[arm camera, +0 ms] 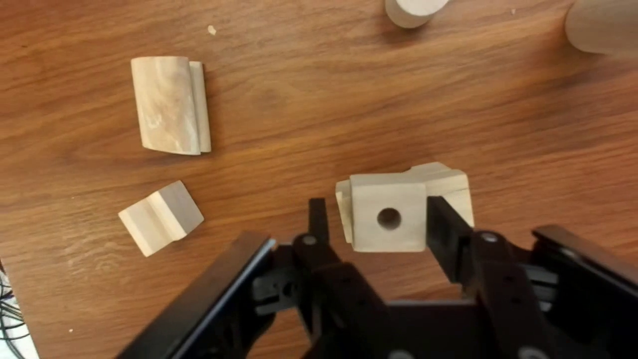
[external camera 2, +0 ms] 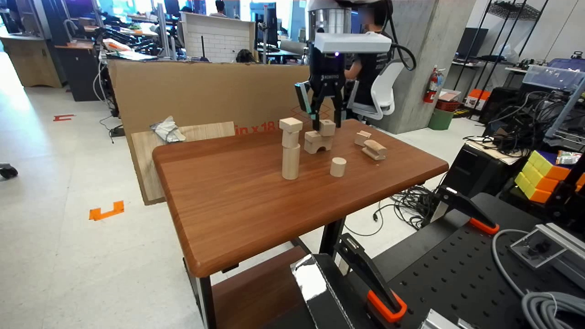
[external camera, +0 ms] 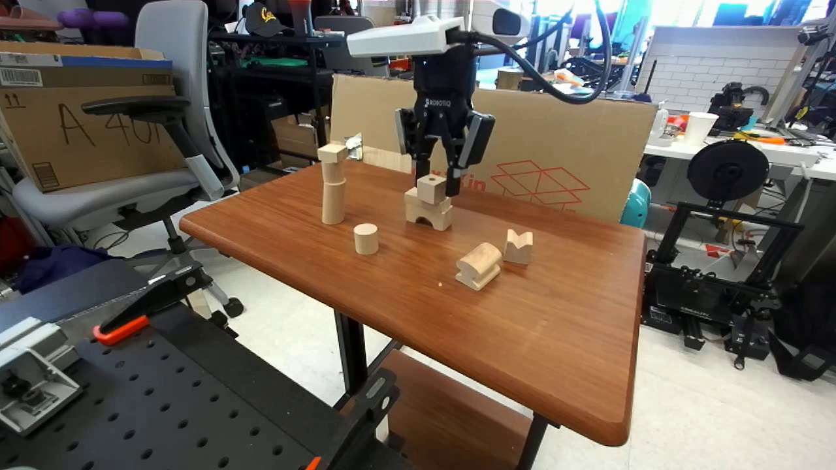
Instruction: Put the square block on top of the cylindrical block.
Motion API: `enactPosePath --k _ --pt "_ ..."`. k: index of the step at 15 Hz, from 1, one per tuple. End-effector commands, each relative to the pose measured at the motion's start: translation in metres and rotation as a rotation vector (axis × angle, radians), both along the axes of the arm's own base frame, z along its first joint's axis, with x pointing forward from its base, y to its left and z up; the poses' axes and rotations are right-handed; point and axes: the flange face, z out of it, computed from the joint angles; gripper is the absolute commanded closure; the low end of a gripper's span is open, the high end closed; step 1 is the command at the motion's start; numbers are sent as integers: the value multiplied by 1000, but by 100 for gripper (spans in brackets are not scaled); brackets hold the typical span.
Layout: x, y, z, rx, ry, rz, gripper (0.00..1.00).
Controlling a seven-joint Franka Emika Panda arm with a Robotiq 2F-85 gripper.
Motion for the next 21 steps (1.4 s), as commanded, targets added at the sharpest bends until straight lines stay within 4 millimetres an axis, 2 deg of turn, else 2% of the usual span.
enactPosePath --k 1,3,6,8,11,13,16,21 --pt "7 0 6 8 33 -3 76" --pt "7 -1 8 15 47 -5 90" --pt "2 -6 17 28 86 -20 90" --pt "-6 -10 32 41 109 -24 90" --pt "-22 -5 50 36 144 11 90" --pt "-32 5 55 20 150 47 90" --pt "-44 21 51 3 163 86 90" --pt "-58 45 26 -6 212 137 90"
